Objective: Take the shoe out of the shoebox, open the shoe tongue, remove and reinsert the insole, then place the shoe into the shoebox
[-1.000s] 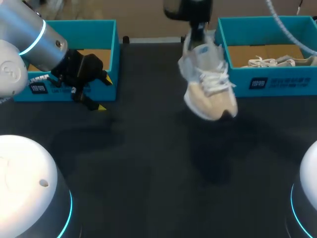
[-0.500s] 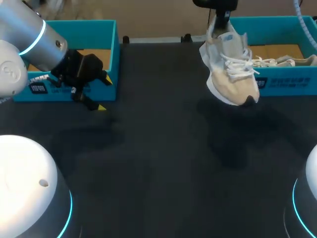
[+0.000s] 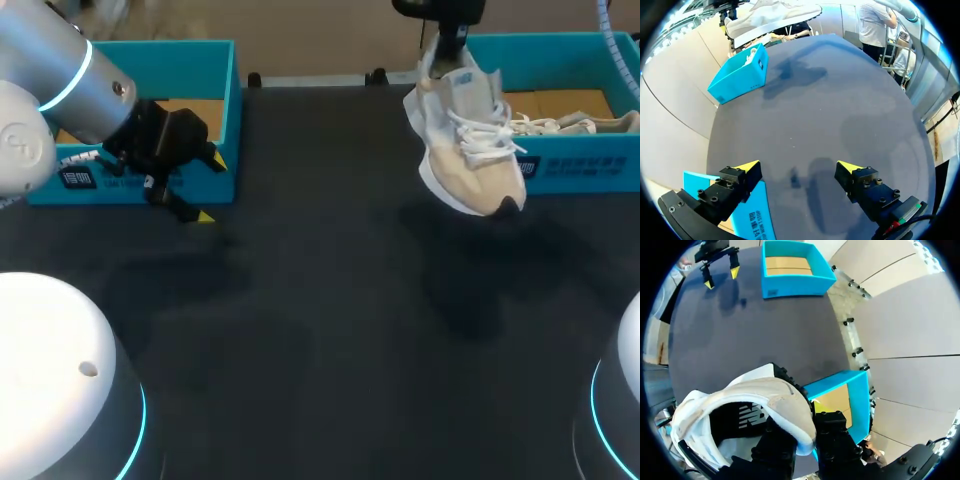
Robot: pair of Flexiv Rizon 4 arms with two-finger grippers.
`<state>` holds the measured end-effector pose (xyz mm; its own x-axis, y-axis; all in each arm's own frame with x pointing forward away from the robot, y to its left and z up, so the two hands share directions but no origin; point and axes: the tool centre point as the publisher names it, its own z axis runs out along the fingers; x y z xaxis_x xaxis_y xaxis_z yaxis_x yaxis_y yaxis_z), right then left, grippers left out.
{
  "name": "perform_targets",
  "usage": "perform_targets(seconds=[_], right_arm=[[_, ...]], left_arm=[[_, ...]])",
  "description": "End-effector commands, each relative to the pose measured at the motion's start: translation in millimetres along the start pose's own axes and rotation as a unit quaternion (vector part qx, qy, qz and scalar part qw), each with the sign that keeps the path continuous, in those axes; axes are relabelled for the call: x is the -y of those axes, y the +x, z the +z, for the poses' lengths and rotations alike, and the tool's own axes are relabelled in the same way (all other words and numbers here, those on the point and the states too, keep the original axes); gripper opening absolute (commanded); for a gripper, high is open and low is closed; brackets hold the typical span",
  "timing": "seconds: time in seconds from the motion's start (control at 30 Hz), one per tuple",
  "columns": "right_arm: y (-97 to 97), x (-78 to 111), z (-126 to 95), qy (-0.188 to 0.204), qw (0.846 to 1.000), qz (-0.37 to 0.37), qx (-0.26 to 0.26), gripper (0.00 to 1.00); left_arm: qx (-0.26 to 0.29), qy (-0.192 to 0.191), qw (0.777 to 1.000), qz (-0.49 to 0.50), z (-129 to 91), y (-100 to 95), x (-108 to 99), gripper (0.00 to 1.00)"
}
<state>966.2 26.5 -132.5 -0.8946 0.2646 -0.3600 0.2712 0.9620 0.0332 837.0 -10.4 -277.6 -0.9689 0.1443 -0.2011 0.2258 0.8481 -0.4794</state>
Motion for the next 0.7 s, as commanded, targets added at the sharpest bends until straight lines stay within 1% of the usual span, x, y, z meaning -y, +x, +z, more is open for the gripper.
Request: perform_targets(seconds=[0.03,0.1,0.17,0.23,0.3,0.4,0.57,0.67,0.7], right_arm=[[-17.2,2.8,7.7,-0.006,1.0,0.006,-0.003,0.0],[-31.6,8.7,12.2,-0.005,1.0,0.006,0.004,0.0],[-45.9,17.7,16.7,0.008,1.0,0.004,0.009,0.0],[-60.6,28.4,20.0,0.012,1.0,0.006,0.013,0.0],[-74.0,39.1,23.8,0.028,0.999,0.004,0.024,0.0],[-93.4,54.8,29.5,0.037,0.999,0.003,0.031,0.0],[-126.5,79.8,40.4,0.035,0.999,0.01,0.034,0.0],[-142.7,91.8,47.6,0.037,0.999,0.009,0.036,0.0],[-146.9,94.6,49.0,0.03,0.999,0.009,0.037,0.0]], left_arm=[[0.0,-0.001,1.0,0.0,0.0,0.7,0.1,1.0],[0.0,-0.001,1.0,0.0,0.0,0.7,0.1,1.0],[0.0,-0.001,1.0,0.0,0.0,0.7,0.1,1.0],[0.0,-0.001,1.0,0.0,0.0,0.7,0.1,1.0],[0.0,-0.001,1.0,0.0,0.0,0.7,0.1,1.0],[0.0,-0.001,1.0,0.0,0.0,0.7,0.1,1.0],[0.0,-0.001,1.0,0.0,0.0,0.7,0.1,1.0],[0.0,-0.001,1.0,0.0,0.0,0.7,0.1,1.0],[0.0,-0.001,1.0,0.0,0.0,0.7,0.1,1.0]])
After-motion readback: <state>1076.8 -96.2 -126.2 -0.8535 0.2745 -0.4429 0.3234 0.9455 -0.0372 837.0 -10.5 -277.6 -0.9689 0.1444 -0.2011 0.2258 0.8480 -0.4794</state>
